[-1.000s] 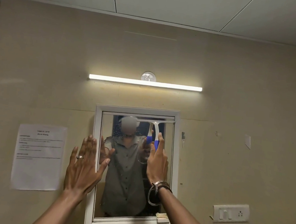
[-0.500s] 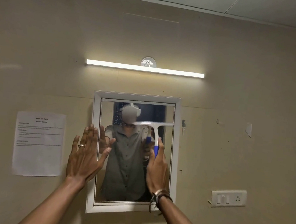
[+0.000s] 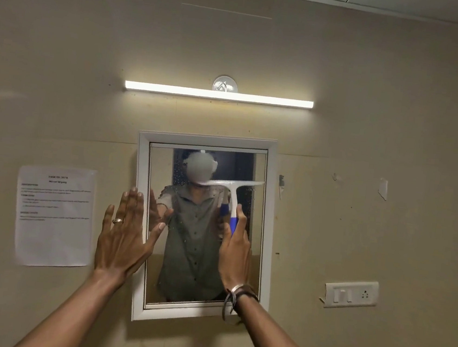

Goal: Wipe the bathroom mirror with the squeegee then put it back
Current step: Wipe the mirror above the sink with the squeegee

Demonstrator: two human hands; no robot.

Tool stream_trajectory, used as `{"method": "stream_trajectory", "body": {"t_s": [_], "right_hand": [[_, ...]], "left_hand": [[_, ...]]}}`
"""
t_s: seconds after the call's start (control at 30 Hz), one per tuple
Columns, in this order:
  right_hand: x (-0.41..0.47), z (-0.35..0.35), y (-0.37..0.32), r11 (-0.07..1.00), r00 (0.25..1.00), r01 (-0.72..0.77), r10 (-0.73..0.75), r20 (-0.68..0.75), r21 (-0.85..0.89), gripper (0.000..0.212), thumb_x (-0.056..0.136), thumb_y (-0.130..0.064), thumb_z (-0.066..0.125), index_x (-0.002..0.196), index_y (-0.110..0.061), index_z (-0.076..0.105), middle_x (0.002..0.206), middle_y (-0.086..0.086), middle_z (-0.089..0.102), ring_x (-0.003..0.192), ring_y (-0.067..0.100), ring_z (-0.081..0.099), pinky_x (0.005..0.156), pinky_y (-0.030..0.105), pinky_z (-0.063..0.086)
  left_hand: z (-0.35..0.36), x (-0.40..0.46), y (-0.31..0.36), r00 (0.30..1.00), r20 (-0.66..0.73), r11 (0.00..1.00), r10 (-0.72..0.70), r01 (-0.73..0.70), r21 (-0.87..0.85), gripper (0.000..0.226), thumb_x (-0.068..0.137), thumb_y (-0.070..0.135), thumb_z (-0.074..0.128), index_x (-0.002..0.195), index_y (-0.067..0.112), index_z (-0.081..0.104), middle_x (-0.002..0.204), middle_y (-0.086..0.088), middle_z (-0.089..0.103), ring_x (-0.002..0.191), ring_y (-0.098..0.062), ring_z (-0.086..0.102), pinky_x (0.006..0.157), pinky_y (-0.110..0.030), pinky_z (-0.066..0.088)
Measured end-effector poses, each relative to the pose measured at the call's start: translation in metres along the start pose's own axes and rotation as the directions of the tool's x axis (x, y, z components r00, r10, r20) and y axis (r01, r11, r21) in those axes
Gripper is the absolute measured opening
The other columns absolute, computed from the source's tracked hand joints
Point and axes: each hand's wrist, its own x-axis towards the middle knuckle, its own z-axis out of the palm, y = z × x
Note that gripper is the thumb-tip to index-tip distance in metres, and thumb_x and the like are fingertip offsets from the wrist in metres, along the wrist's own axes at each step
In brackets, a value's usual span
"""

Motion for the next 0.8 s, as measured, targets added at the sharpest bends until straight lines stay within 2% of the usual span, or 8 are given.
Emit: {"method": "stream_trajectory", "body": {"t_s": [0.2,0.3,0.37,0.47,0.53,0.6,0.67,0.8], "right_hand": [[-0.054,0.001,0.029,0.998,0.997,-0.062,0.062,0.045,-0.003,0.057,0.099,-0.036,0.040,0.143,-0.044,0.006,0.096,0.003,0.061,0.078,0.012,0.065,0.074,0.032,0.062],[-0.067,-0.001,0.035,0.997,0.995,-0.079,0.079,0.055,0.007,0.059,0.087,-0.069,0.017,0.140,-0.047,0.004,0.102,0.004,0.063,0.081,0.015,0.068,0.075,0.035,0.063],[-0.063,-0.004,0.033,0.996,0.995,-0.086,0.084,0.061,0.026,0.068,0.081,-0.078,0.008,0.141,-0.046,0.008,0.101,0.003,0.063,0.079,0.014,0.067,0.075,0.034,0.063],[-0.038,-0.010,0.016,0.996,0.998,-0.063,0.061,0.028,0.058,0.053,0.094,-0.053,0.029,0.144,-0.041,0.016,0.088,0.003,0.059,0.066,0.007,0.060,0.062,0.028,0.060],[-0.009,-0.014,0.004,0.998,1.000,0.000,0.001,-0.015,0.055,0.050,0.099,-0.043,0.036,0.145,-0.038,0.018,0.083,0.002,0.055,0.055,0.000,0.048,0.051,0.016,0.045],[0.019,-0.016,-0.006,0.998,0.998,0.050,-0.048,-0.049,0.038,0.051,0.099,-0.041,0.038,0.145,-0.036,0.017,0.087,0.007,0.054,0.057,-0.002,0.043,0.051,0.010,0.036],[0.032,-0.017,-0.011,0.997,0.996,0.073,-0.073,-0.045,0.016,0.054,0.099,-0.038,0.042,0.146,-0.036,0.016,0.098,0.014,0.061,0.063,0.003,0.048,0.054,0.010,0.040],[0.011,-0.014,0.001,1.000,1.000,0.025,-0.025,0.010,-0.003,0.051,0.101,-0.035,0.043,0.145,-0.033,0.019,0.090,0.005,0.057,0.056,-0.001,0.046,0.053,0.013,0.042]], "left_hand": [[0.002,-0.012,-0.003,1.000,0.023,1.000,0.003,-0.004,0.017,0.093,0.101,0.075,0.010,0.171,0.014,0.000,0.181,-0.008,-0.004,0.167,-0.026,0.003,0.134,-0.039,-0.014],[0.003,-0.012,-0.003,1.000,0.027,1.000,0.003,-0.004,0.009,0.093,0.101,0.075,0.011,0.171,0.015,0.001,0.181,-0.008,-0.003,0.167,-0.027,0.004,0.134,-0.039,-0.014],[0.001,-0.011,-0.001,1.000,0.028,1.000,0.000,0.000,0.009,0.094,0.101,0.076,0.008,0.171,0.015,0.000,0.180,-0.008,-0.004,0.167,-0.026,0.002,0.134,-0.043,-0.009],[-0.001,-0.007,0.001,0.999,0.034,1.000,-0.002,0.002,0.008,0.094,0.100,0.076,0.008,0.171,0.015,0.000,0.180,-0.007,-0.006,0.167,-0.025,-0.001,0.134,-0.045,-0.007],[-0.002,-0.005,0.001,1.000,0.027,1.000,0.000,0.000,0.007,0.093,0.101,0.076,0.010,0.171,0.016,0.000,0.180,-0.007,-0.005,0.167,-0.025,-0.001,0.133,-0.039,-0.015],[-0.002,-0.004,0.001,1.000,0.027,1.000,-0.001,0.001,0.008,0.093,0.101,0.076,0.011,0.171,0.015,0.000,0.180,-0.008,-0.004,0.167,-0.026,0.000,0.132,-0.036,-0.019],[0.001,-0.005,0.001,1.000,0.029,1.000,-0.002,0.002,0.005,0.093,0.101,0.076,0.011,0.171,0.015,0.000,0.180,-0.008,-0.005,0.167,-0.025,-0.001,0.133,-0.038,-0.016],[0.006,-0.009,0.000,0.999,0.036,1.000,-0.008,0.007,0.017,0.092,0.102,0.073,0.016,0.171,0.014,0.001,0.180,-0.008,-0.004,0.167,-0.025,0.000,0.135,-0.048,-0.002]]}}
